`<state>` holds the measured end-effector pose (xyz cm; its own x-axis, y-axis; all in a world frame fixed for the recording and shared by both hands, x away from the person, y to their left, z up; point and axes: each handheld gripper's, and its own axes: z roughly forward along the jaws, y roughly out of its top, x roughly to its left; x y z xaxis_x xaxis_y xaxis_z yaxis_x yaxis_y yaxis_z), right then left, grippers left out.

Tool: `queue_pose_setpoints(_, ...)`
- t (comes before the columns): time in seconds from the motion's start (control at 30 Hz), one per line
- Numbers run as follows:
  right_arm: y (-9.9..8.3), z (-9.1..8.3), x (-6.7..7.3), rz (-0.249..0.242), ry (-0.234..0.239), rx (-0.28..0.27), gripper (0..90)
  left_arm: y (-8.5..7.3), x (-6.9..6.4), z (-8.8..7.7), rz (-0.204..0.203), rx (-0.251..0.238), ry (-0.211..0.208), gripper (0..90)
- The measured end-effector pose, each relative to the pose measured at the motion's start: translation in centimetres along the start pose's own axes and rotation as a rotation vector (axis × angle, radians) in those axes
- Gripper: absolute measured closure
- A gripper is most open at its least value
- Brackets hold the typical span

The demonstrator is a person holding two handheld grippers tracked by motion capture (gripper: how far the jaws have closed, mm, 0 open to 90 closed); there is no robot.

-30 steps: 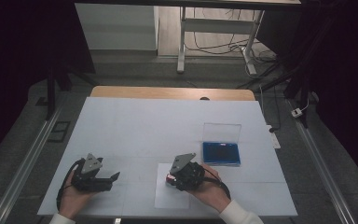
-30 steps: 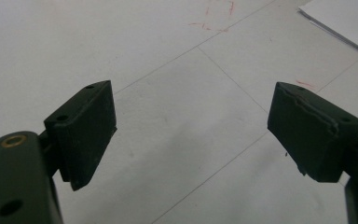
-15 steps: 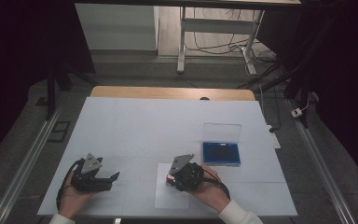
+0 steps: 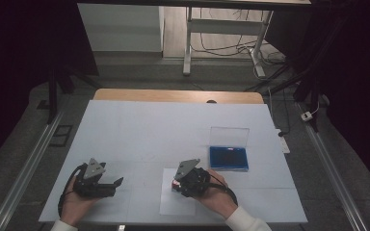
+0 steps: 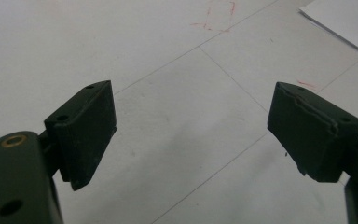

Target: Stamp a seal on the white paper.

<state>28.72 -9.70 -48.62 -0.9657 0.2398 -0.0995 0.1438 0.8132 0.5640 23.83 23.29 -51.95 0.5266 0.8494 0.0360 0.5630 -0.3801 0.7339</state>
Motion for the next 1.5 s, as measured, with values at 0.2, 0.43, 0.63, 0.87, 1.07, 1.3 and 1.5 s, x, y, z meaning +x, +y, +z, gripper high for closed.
queue_pose_setpoints(0.2,-0.02,0.05,-0.21,0.012,0.011,0.000,70.1,0.00,0.00,0.03,0.000,-0.001,-0.001,15.7)
queue_pose_setpoints(0.43,0.01,0.07,-0.34,0.016,0.016,0.005,70.0,0.00,-0.02,0.01,0.000,-0.001,0.001,15.7)
queue_pose_setpoints(0.63,0.07,0.10,-0.31,0.022,0.016,0.013,70.1,0.01,-0.02,0.04,0.001,0.001,-0.001,15.6)
queue_pose_setpoints(0.87,0.13,0.14,-0.24,0.014,0.006,0.025,70.3,-0.02,-0.02,0.06,-0.001,0.003,-0.001,15.6)
queue_pose_setpoints(1.07,0.11,0.45,-0.31,0.001,0.009,0.027,70.5,-0.02,-0.07,0.06,0.000,0.006,0.000,15.6)
queue_pose_setpoints(1.3,0.30,0.60,-0.42,0.012,0.021,0.054,70.8,-0.01,-0.11,0.09,0.002,0.009,0.002,15.6)
queue_pose_setpoints(1.5,0.27,0.62,-0.42,0.015,0.021,0.057,70.9,-0.01,-0.12,0.06,0.001,0.008,0.002,15.6)
